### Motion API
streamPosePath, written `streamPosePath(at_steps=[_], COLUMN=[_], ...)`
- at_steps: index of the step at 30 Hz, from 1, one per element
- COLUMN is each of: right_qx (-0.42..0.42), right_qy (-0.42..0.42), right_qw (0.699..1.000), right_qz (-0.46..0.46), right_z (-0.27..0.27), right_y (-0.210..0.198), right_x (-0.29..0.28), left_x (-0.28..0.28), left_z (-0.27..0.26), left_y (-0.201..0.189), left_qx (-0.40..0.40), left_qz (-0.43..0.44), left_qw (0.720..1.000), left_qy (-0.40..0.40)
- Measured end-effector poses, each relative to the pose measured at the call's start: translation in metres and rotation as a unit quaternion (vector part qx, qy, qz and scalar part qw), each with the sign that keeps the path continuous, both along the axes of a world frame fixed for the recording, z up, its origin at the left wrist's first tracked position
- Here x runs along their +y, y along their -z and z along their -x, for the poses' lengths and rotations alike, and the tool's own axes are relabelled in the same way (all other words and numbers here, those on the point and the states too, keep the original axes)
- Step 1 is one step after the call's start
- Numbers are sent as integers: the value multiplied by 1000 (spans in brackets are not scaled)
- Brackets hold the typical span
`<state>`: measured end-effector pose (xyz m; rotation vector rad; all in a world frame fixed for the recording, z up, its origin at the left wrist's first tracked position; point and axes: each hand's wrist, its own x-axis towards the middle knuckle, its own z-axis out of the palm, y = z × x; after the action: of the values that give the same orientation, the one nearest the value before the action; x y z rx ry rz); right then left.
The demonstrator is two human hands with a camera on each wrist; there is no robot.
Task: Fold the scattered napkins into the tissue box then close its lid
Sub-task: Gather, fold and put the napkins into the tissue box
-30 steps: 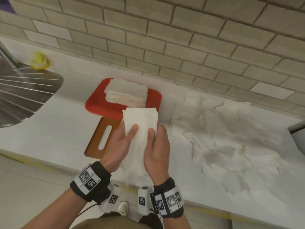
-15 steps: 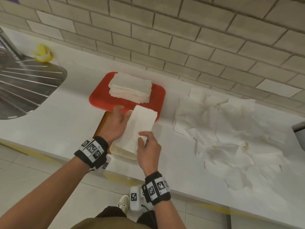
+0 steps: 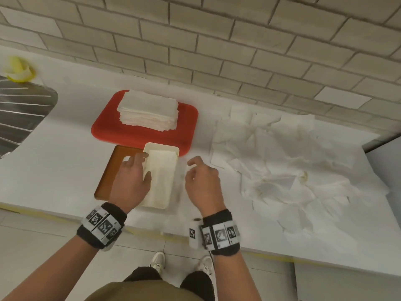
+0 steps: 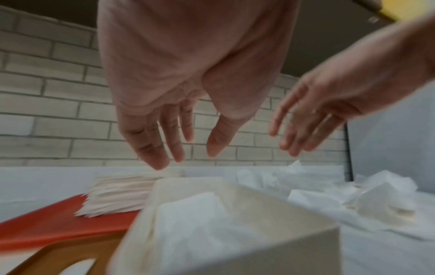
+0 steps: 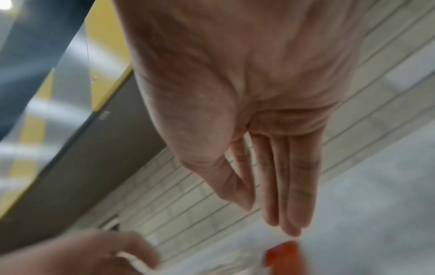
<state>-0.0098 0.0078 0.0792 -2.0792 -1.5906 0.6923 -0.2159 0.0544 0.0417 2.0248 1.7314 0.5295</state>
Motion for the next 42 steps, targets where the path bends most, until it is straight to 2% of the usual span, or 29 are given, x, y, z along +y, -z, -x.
streamPosePath(at_steps=[2,4,6,8,10,12,16,19,23,25,26,28,31,33,35,36,37,40,42], right_qx=[-80,-171,-233,-281,-280,-250,-138,-39,113,182,211,252,300,321,326,333,340,334,331], right_qy=[25,59,97,96,81,87,169,169,134,110,95,67,79,113,106,89,73,49,35], right_qw=[996,982,964,949,952,964,967,958,957,953,952,952,941,930,933,934,934,936,934], right_qz=[-3,47,82,108,89,32,-134,-228,-232,-215,-199,-158,-134,-136,-112,-95,-84,-101,-129], right_z=[-63,-128,-189,-239,-272,-288,-302,-295,-262,-236,-221,-189,-151,-132,-112,-100,-87,-50,-28], right_y=[9,26,46,69,82,79,41,3,-20,-23,-24,-27,-24,-18,-11,-8,-4,1,0], right_x=[-19,-39,-55,-66,-69,-61,-32,-15,0,-1,-3,-10,-25,-34,-40,-41,-41,-40,-41], left_x=[-8,-15,-23,-29,-35,-39,-38,-36,-31,-29,-29,-28,-27,-25,-25,-25,-26,-21,-9], left_z=[-23,-48,-75,-101,-125,-149,-186,-208,-227,-232,-235,-235,-224,-207,-188,-178,-169,-136,-108], left_y=[-8,-13,-14,-10,-4,0,0,-11,-32,-43,-47,-55,-55,-53,-53,-52,-52,-47,-46], left_qx=[-29,-68,-103,-116,-120,-119,-131,-198,-315,-389,-437,-498,-518,-547,-567,-565,-544,-447,-414], left_qz=[-22,-29,-26,-16,-3,6,25,64,131,178,200,210,173,174,199,212,215,161,120], left_qw=[999,996,991,988,984,981,974,962,931,898,873,840,838,818,797,795,809,879,900], left_qy=[32,59,84,105,131,154,183,175,127,105,88,51,-2,-39,-63,-61,-52,-43,-68])
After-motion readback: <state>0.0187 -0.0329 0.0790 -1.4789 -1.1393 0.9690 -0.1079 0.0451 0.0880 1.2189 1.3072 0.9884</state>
